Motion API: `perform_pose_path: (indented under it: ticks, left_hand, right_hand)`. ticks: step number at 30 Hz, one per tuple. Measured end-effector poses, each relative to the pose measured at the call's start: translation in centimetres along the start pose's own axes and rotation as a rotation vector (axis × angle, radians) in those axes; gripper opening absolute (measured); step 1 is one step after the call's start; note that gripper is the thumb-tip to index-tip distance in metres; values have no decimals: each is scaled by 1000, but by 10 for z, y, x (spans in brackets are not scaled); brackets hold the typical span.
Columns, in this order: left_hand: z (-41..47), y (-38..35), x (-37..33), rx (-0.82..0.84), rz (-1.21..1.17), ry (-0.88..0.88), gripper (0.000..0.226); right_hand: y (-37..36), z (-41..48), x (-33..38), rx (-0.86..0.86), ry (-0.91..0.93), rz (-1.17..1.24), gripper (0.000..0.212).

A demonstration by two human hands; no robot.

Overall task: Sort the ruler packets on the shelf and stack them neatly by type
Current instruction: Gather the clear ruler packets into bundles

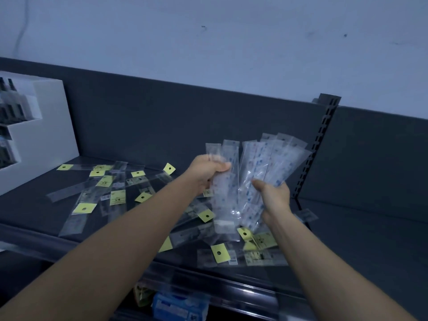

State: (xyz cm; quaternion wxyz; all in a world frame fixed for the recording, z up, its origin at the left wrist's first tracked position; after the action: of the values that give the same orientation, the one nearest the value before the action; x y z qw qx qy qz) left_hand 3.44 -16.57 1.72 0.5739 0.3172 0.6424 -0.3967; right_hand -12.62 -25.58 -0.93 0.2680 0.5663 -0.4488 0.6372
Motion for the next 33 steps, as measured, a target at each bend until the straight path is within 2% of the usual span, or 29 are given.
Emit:
perform_pose_path:
  ticks: [6, 8, 11, 13, 16, 19, 23, 28, 31, 33]
  left_hand:
    - [1, 1, 13, -289, -227, -50, 17]
    - [4, 1, 17, -318, -274, -44, 13]
    - [6, 4, 19, -365, -258, -44, 21]
    - [5, 6, 19, -392, -281, -44, 11]
    - [2, 9, 21, -410, -335, -21, 15]
    - [-1, 6, 20, -380, -379, -11, 20]
    - [-4, 2, 12, -258, -365, -18, 24]
    - [-3, -7, 5, -58, -98, -21, 9]
    - [2, -14, 3, 18, -68, -75, 32]
    - [2, -18, 2, 42, 106, -78, 28]
  right_hand:
    - [-22, -8, -16, 198, -178, 88, 36]
    - [-29, -10, -16, 238, -189, 96, 34]
    - [-37, -14, -14, 302, -209, 95, 30]
    - [-43, -17, -12, 366, -216, 98, 30]
    - [-53, -20, -11, 465, -217, 65, 37]
    - [-58, -19, -13, 482, -204, 13, 50]
    - [-58, -15, -11, 476, -189, -8, 52]
    - [-45, -6, -3, 393, -148, 34, 59]
    - [-38, -1, 2, 381, -120, 89, 63]
    - [-34, 2, 4, 389, -121, 106, 64]
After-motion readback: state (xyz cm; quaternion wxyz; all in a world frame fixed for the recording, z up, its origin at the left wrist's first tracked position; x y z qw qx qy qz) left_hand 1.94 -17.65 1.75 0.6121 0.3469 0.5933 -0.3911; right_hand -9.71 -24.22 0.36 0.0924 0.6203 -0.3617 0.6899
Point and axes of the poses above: each hand's wrist, its own z-axis towards the middle knuckle, its own y-axis out of the back of the hand, x = y × z, the point moved 7 cm from there along z, towards the middle knuckle, and after that the axes turned 9 degrees about x, right-handed, at the moved point
